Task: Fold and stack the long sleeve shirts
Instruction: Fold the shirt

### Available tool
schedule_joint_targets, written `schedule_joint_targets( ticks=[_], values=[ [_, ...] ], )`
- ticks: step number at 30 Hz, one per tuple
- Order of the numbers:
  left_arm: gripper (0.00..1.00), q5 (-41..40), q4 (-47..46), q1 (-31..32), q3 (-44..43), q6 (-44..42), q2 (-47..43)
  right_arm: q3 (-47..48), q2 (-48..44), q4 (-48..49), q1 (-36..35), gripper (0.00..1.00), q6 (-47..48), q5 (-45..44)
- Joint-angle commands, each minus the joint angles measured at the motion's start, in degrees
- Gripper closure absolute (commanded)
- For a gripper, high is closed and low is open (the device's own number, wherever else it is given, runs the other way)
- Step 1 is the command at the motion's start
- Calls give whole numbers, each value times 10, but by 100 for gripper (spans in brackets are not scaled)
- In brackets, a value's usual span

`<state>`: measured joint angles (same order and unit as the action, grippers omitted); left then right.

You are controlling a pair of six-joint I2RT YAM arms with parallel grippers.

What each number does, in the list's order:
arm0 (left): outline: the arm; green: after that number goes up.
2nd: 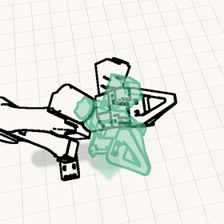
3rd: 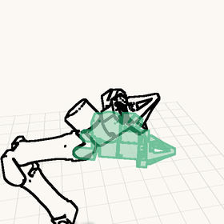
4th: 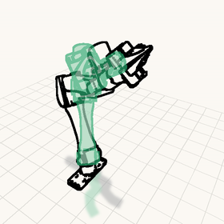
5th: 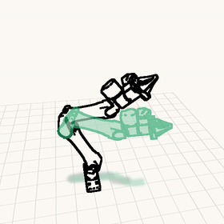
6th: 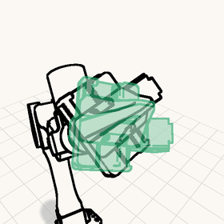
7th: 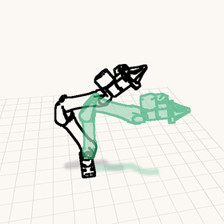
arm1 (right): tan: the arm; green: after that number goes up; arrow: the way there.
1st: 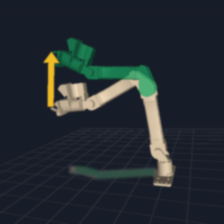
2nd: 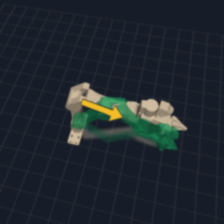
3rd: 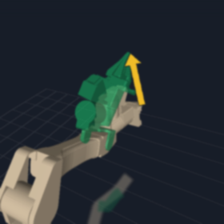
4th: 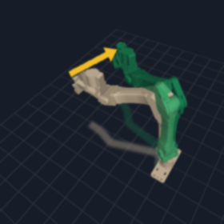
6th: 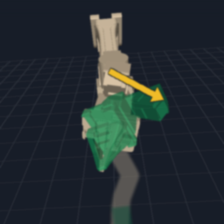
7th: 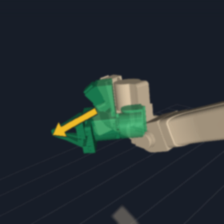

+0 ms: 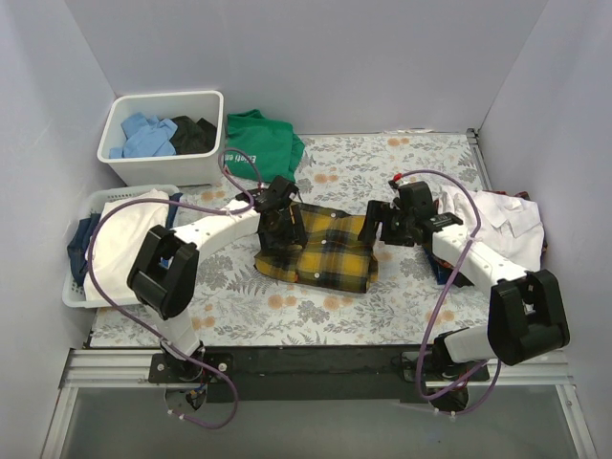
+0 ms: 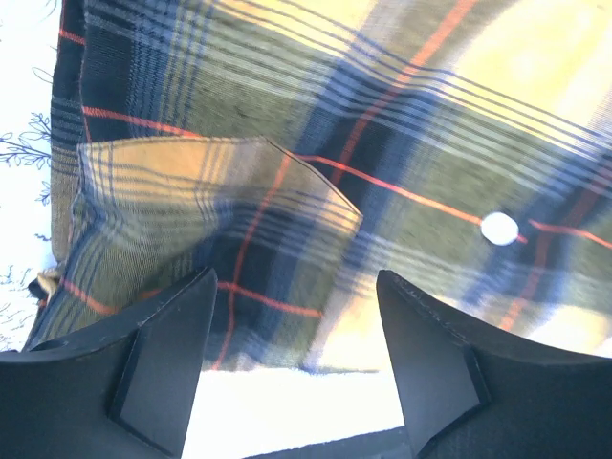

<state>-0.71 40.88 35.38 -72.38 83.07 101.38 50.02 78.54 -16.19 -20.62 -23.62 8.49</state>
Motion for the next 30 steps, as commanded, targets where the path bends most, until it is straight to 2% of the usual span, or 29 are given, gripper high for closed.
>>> schedule_joint_targets(
  ticks=[1,3,6,12,19,23,30],
  values=[
    [31,-10,-6,7,-5,-38,-72,-6,-1,-16,2,1,33,-39],
    [30,-17,-5,7,-12,-49,-86,-5,22,-14,3,1,38,-15],
    [28,-70,19,6,-16,-57,-87,-11,50,10,2,1,38,20],
    [28,-127,10,2,-13,-74,-47,-61,86,61,3,1,7,78],
    [28,-187,9,-26,-23,-79,-26,-125,154,177,10,2,-50,147],
    [29,-195,-9,-40,1,-103,-22,-145,203,247,9,5,-86,195],
    [46,-182,-10,-40,59,-106,20,-151,285,313,8,12,-115,239]
  ],
)
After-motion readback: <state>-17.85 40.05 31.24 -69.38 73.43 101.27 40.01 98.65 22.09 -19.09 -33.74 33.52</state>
